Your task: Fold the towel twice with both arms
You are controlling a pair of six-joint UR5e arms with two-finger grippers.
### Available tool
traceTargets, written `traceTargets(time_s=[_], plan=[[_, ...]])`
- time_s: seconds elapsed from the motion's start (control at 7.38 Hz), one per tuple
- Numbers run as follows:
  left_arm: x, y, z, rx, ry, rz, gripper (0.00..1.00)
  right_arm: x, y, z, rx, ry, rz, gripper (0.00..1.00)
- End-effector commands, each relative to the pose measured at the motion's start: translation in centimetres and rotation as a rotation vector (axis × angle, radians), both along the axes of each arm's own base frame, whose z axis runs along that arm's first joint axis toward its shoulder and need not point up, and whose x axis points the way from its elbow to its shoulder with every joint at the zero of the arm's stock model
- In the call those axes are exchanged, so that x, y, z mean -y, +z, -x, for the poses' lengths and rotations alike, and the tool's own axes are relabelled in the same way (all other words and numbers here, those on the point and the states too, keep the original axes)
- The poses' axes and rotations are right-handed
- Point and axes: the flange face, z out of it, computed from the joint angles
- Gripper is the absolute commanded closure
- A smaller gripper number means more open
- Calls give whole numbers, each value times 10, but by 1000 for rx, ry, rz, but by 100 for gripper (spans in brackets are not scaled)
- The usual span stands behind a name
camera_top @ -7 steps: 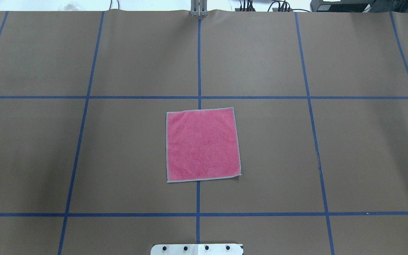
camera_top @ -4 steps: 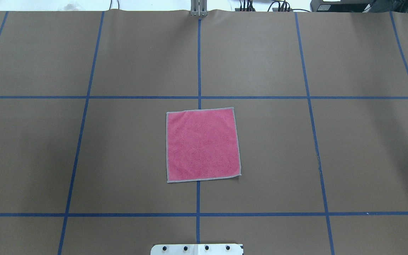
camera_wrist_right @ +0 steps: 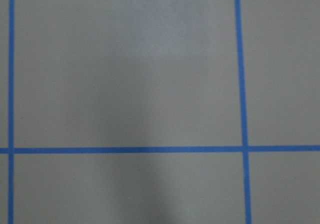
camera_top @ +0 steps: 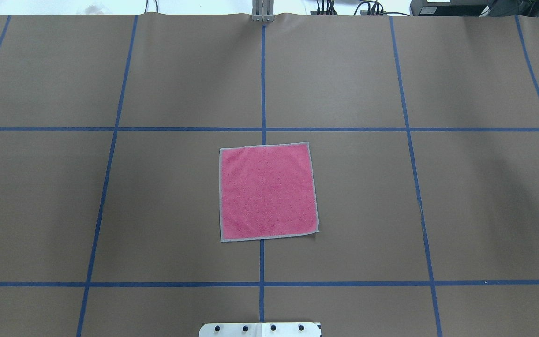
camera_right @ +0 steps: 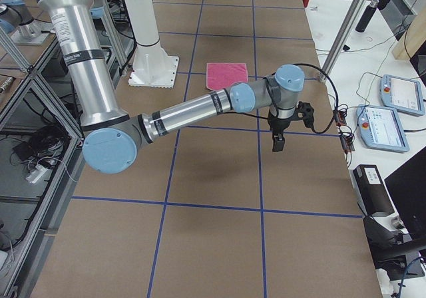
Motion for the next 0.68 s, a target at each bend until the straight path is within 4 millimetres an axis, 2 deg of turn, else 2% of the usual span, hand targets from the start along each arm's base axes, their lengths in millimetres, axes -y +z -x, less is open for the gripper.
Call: traceTargets(time_s=[0.0,0.14,0.27,0.41,0.54], plan=[[-26,-62,-126,-110,-15,132,0,-3,-45,57,39,-56,-85,1],[-39,-77,-184,-186,-42,200,0,-7,-46,73,57,-66,-112,0],[-58,-85,-230,-254,-85,284,0,-12,-54,91,83,-14,-56,0],[-77,-97,-262,-291,-172,336,0,-19,-63,118,128,15,-46,0],[-106,-104,-305,-295,-220,368,0,-35,-61,170,151,-31,-32,0]])
